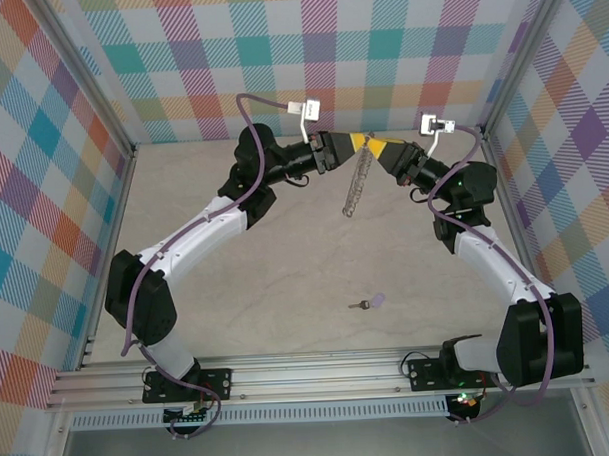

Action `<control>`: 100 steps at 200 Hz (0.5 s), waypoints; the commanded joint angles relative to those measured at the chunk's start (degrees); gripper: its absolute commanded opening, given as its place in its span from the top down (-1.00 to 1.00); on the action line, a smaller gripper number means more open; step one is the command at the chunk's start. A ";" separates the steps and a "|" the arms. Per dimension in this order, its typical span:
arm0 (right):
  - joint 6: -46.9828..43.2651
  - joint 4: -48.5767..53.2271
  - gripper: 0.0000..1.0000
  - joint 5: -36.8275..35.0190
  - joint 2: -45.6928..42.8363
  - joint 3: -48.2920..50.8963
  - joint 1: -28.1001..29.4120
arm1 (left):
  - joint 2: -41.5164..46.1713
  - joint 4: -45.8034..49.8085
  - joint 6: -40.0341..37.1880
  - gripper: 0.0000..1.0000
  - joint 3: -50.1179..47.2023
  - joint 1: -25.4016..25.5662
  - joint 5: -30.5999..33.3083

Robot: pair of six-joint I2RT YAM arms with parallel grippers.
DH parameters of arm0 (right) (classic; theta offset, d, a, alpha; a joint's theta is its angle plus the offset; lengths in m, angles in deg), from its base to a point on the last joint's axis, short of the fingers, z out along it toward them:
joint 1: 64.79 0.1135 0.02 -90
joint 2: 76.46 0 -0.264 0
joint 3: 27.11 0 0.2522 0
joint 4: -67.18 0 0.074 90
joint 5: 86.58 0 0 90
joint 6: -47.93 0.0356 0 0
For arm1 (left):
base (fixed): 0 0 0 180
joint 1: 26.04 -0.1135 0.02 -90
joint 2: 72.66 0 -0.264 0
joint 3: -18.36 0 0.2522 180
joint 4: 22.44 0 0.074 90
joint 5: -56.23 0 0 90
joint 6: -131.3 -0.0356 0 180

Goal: Put the keys on the keyring

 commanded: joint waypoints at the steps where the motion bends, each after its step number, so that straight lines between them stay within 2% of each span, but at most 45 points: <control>1: -0.96 -1.73 1.00 -0.17 -0.17 -1.14 0.44 | -0.13 -2.21 -0.09 0.34 0.63 1.07 -1.07; 35: -1.14 -1.37 1.00 -0.23 -0.19 -1.14 0.50 | -0.04 -2.61 -0.03 0.46 -0.02 1.04 -1.10; 100: -1.58 -0.73 1.00 -1.07 -0.12 -1.05 0.49 | 0.74 -3.25 -0.05 0.37 -1.88 1.13 -1.03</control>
